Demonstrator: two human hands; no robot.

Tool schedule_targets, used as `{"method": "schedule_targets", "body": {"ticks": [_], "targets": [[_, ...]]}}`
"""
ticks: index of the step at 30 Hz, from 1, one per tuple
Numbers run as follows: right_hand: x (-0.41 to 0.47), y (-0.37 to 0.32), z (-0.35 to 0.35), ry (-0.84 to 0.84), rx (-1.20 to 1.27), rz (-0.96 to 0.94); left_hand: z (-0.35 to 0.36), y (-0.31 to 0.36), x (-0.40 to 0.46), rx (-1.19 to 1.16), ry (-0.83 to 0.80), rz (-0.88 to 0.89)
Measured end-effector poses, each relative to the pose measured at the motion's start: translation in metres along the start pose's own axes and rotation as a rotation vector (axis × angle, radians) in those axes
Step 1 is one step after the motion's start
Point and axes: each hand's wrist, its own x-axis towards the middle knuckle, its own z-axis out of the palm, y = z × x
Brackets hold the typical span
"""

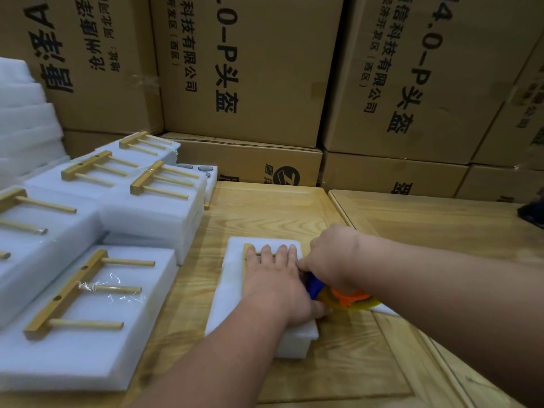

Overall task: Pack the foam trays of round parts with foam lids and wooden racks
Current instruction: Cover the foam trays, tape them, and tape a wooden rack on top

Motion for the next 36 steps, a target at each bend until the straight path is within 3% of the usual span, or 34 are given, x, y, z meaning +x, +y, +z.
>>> {"method": "schedule_targets", "body": {"ticks": [11,19,23,26,29,33,35,36], "targets": [[-0.04,-0.002,0.076,0.151,0.494,0.207,0.002,-0.002,0.0,0.0,0.017,-0.004],[-0.065,0.036,0.103,0.061,0.698,0.413,0.0,-0.003,-0.002,0.009,0.016,-0.001],[-0.062,0.043,0.116,0.318,0.694,0.628,-0.003,-0.001,-0.004,0.012,0.005,-0.002],[-0.044,0.021,0.13,0.582,0.573,0.811,-0.003,-0.001,-0.005,-0.004,-0.003,0.001],[-0.022,-0.009,0.143,0.721,0.533,0.903,-0.002,-0.002,-0.005,-0.009,0.02,0.005],[-0.003,-0.05,0.151,0.443,0.724,0.895,-0.001,-0.002,-0.004,-0.022,0.05,0.008],[0.0,-0.059,0.147,0.464,0.803,0.914,-0.001,-0.002,-0.004,-0.012,0.049,0.014],[0.001,-0.061,0.143,0.556,0.869,0.937,-0.001,-0.002,-0.003,-0.001,0.045,0.016]]}}
